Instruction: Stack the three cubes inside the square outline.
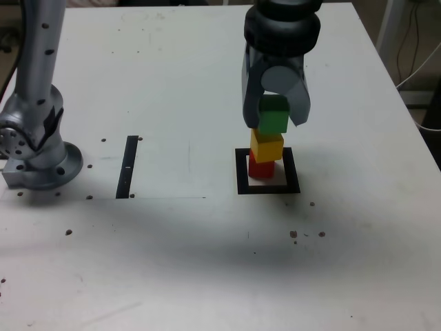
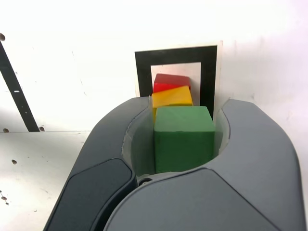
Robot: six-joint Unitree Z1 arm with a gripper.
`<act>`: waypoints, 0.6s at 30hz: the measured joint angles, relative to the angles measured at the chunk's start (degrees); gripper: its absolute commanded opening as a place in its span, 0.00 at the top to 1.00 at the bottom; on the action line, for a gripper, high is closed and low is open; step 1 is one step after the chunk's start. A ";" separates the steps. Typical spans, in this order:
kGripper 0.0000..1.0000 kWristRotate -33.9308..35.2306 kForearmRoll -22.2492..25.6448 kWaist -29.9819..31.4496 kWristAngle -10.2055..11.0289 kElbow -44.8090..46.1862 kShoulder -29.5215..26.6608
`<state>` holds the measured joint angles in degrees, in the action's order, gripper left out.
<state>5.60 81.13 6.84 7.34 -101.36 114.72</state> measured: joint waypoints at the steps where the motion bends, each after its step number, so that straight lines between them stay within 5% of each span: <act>1: 0.76 -0.07 0.00 -0.05 0.00 0.00 0.00; 18: 0.73 -0.16 0.00 -0.28 -1.40 1.12 0.57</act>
<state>5.44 81.13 6.55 5.94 -100.24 115.29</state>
